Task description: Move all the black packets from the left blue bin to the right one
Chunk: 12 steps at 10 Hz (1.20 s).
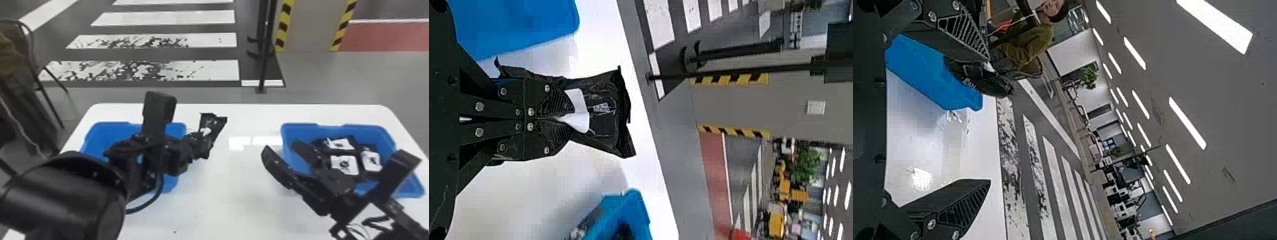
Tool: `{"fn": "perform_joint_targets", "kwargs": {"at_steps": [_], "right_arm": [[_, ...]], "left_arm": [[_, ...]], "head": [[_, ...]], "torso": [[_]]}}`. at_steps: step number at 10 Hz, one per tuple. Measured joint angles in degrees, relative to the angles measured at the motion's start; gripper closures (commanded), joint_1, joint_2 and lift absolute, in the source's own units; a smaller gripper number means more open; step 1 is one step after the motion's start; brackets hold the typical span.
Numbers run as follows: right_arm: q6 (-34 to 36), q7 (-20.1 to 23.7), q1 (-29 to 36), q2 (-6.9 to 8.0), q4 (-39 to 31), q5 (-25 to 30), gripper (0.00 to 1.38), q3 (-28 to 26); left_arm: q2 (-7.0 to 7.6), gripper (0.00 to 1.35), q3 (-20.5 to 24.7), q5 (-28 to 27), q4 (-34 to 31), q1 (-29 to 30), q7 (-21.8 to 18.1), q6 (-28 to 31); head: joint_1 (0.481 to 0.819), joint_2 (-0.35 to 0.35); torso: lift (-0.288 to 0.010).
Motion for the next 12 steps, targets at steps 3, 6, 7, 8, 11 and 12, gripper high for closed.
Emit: {"fn": "perform_joint_targets", "kwargs": {"at_steps": [3, 6, 7, 8, 11, 12], "right_arm": [[-1.2, -0.1, -4.9, -0.72, 4.3, -1.5, 0.16, 2.5], [-1.9, -0.3, -8.0, -0.82, 7.8, -2.1, 0.28, 3.7], [-2.0, -0.4, -8.8, -0.83, 8.8, -2.8, 0.78, 4.1], [-2.0, -0.5, -9.4, -0.81, 9.9, -4.1, 1.18, 4.5], [-4.7, -0.8, -9.6, -0.58, 11.0, -5.8, 1.28, 4.8], [-5.2, -0.8, -9.6, -0.57, 11.0, -5.8, 1.28, 4.9]], "left_arm": [[0.99, 1.21, -6.3, 3.6, 0.0, -1.0, -0.6, -1.3], [1.32, 1.21, -8.9, 5.7, 0.0, -1.7, -1.1, -2.3], [1.34, 1.21, -9.4, 6.2, 0.0, -1.9, -1.2, -2.6], [1.35, 1.21, -9.9, 6.6, 0.0, -2.1, -1.3, -3.0], [1.42, 1.21, -10.3, 7.1, 0.0, -2.1, -1.5, -3.4], [1.43, 1.21, -10.3, 7.2, 0.0, -2.1, -1.6, -3.5]], "head": [[0.695, -0.052], [0.695, -0.092], [0.695, -0.095], [0.695, -0.101], [0.695, -0.112], [0.695, -0.114]], "torso": [[-0.140], [-0.140], [-0.140], [-0.140], [-0.140], [-0.140]]}}
